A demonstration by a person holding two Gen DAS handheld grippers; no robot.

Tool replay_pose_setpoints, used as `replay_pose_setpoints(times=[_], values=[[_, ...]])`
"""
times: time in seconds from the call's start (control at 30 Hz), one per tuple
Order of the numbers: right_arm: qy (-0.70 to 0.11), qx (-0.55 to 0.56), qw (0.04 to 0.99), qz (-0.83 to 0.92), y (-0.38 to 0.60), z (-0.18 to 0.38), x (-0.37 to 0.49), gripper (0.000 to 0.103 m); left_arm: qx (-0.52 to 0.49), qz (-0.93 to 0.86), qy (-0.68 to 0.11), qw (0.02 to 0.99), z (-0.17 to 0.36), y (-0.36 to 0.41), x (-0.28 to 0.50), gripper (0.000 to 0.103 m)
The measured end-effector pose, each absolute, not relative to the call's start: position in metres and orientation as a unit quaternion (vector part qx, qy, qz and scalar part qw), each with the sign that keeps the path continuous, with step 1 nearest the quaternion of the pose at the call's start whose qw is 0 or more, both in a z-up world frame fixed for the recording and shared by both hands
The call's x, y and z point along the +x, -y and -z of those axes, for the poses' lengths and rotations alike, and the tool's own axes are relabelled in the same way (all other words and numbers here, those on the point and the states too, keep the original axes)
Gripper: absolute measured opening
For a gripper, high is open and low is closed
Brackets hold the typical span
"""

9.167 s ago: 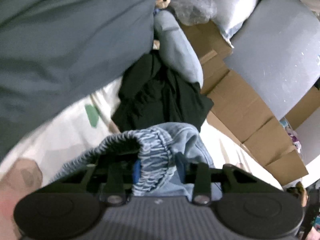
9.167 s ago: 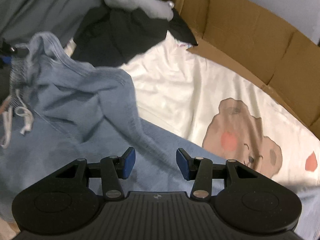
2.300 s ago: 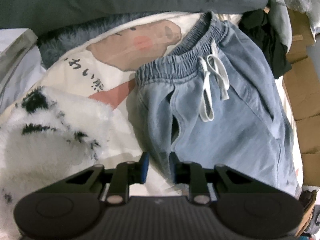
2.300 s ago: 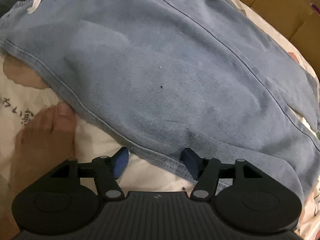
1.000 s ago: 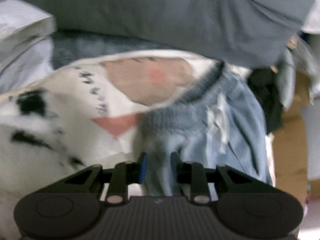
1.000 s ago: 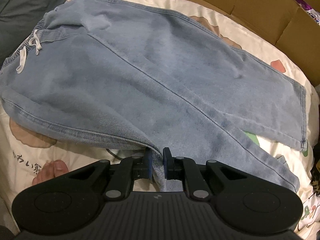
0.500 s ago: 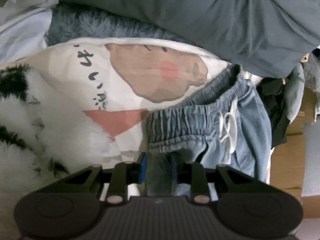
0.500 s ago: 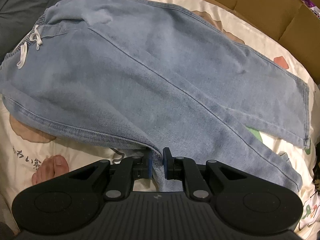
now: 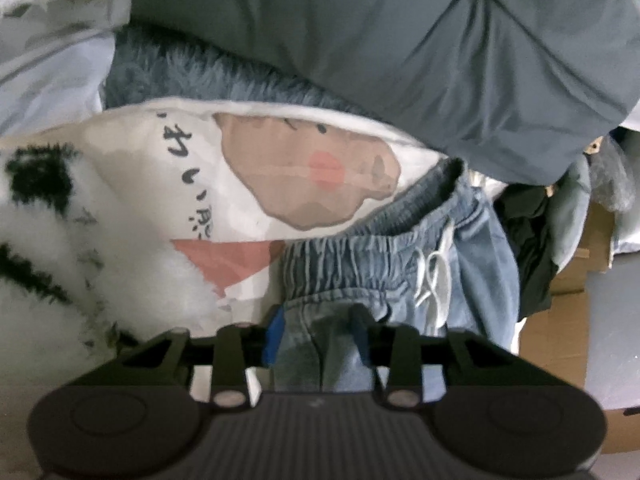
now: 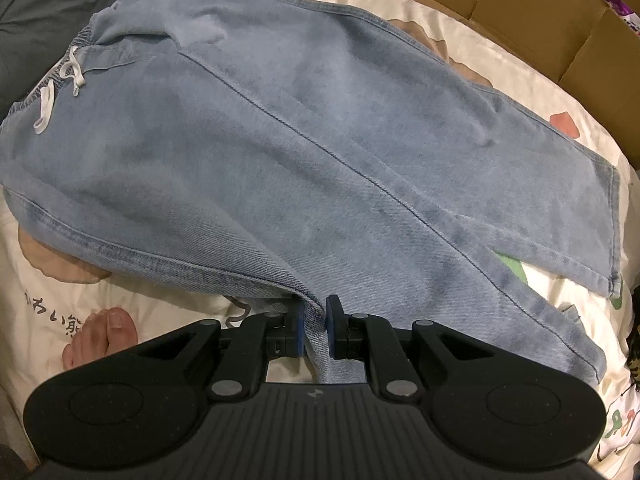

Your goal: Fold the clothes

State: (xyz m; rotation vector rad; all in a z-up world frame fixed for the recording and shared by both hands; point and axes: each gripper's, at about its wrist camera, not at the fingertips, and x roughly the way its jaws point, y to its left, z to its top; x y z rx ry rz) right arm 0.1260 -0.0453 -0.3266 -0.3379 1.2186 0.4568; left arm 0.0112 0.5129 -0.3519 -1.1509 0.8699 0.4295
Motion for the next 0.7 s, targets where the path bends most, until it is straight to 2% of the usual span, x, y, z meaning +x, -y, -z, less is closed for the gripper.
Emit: replay_pose_setpoints(times=[0.27,0.5,0.53,0.57,0.7], values=[[-0.566,-0.160,0.780,-0.214,0.044,0.329,0.125,0.010,-0.531,-0.199,-0.419,0.709,0.382,-0.507,0.023,0.050],[-0.566,-0.161,0.779,-0.216,0.044,0.331,0.124,0.010,-0.524,-0.188,-0.400,0.728,0.392,-0.504,0.027,0.056],[-0.566,-0.161,0.779,-0.216,0.043,0.331,0.124,0.010,-0.521,-0.189,-0.401,0.730,0.391,-0.504,0.027,0.048],[-0.566,-0.162,0.779,-0.217,0.043,0.331,0.124,0.010,-0.514,-0.192,-0.406,0.731,0.390,-0.503,0.027,0.025],[-0.573,-0.168,0.768,-0.232,0.044,0.327,0.119,0.010,-0.518,-0.200,-0.411,0.723,0.379,-0.508,0.019,0.014]])
